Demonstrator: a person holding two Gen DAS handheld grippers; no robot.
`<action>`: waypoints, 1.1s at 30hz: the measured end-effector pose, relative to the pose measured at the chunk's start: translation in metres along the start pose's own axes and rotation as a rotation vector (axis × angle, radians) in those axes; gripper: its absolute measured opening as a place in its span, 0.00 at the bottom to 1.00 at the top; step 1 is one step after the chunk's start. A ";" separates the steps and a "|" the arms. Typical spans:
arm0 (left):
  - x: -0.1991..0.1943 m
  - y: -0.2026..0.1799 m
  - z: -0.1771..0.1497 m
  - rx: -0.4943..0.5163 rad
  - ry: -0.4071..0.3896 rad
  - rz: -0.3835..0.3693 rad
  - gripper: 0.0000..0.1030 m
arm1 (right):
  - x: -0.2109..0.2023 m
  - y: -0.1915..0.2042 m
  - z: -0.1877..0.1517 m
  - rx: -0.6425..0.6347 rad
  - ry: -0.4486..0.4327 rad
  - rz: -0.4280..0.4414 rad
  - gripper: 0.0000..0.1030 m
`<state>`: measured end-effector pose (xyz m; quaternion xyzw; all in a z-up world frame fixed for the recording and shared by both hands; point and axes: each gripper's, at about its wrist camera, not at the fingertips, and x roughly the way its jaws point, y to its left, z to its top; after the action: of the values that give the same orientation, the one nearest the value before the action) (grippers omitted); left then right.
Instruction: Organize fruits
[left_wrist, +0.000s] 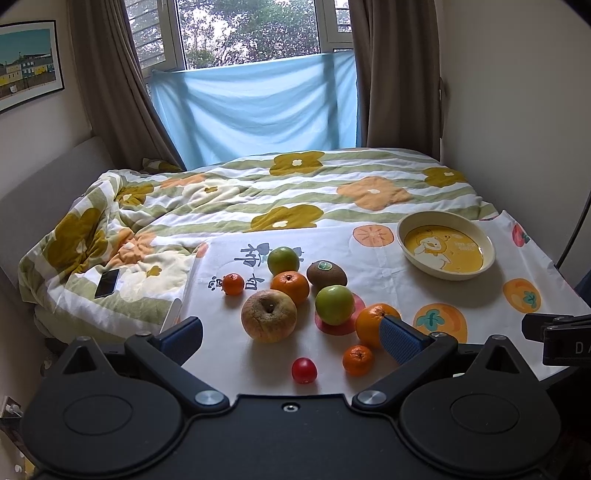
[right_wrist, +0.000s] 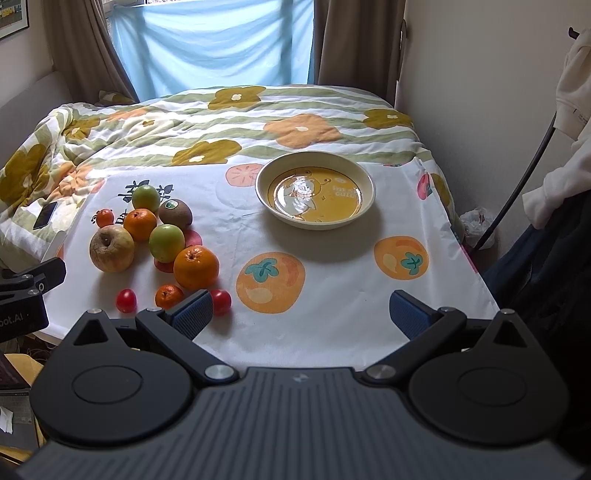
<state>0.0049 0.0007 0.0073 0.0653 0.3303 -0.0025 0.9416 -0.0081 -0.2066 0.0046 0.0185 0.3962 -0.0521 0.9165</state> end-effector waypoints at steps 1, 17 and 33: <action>0.001 0.001 -0.002 -0.001 0.000 0.000 1.00 | 0.001 -0.001 0.001 -0.001 0.000 0.000 1.00; 0.005 0.004 -0.005 -0.001 -0.004 -0.003 1.00 | 0.002 0.003 0.002 -0.010 -0.003 0.002 1.00; 0.004 0.000 -0.005 0.005 -0.009 0.000 1.00 | 0.002 0.003 0.002 -0.010 -0.005 0.001 1.00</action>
<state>0.0047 0.0019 0.0009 0.0678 0.3260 -0.0034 0.9429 -0.0053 -0.2035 0.0046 0.0139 0.3942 -0.0494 0.9176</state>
